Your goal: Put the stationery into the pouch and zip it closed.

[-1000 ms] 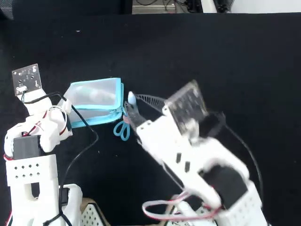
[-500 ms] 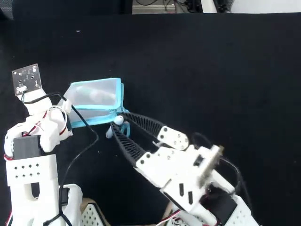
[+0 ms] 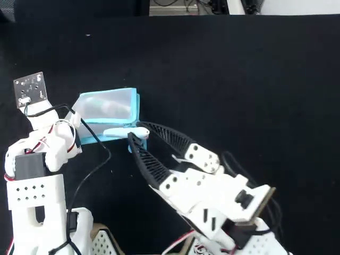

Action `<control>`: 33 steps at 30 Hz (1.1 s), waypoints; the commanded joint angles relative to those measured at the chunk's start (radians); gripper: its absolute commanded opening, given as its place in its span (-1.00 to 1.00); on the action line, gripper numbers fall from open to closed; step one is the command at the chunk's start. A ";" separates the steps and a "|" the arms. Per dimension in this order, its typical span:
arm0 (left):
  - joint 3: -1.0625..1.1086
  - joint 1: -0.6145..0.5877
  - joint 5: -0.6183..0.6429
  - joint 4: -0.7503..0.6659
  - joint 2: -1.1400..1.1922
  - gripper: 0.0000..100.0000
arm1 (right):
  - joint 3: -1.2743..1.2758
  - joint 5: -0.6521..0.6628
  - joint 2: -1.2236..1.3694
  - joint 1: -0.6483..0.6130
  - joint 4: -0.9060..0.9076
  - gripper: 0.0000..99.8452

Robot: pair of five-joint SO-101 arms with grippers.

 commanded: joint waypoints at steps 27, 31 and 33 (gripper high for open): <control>-0.025 0.010 0.000 0.003 -0.006 -0.94 | -0.142 0.169 0.587 -0.014 -0.015 -0.97; -0.025 0.010 0.000 0.003 -0.006 -0.94 | -0.278 0.018 0.662 -0.014 0.222 -0.69; -0.025 0.010 0.000 0.003 -0.006 -0.94 | -0.334 -0.057 0.662 -0.026 0.359 -0.52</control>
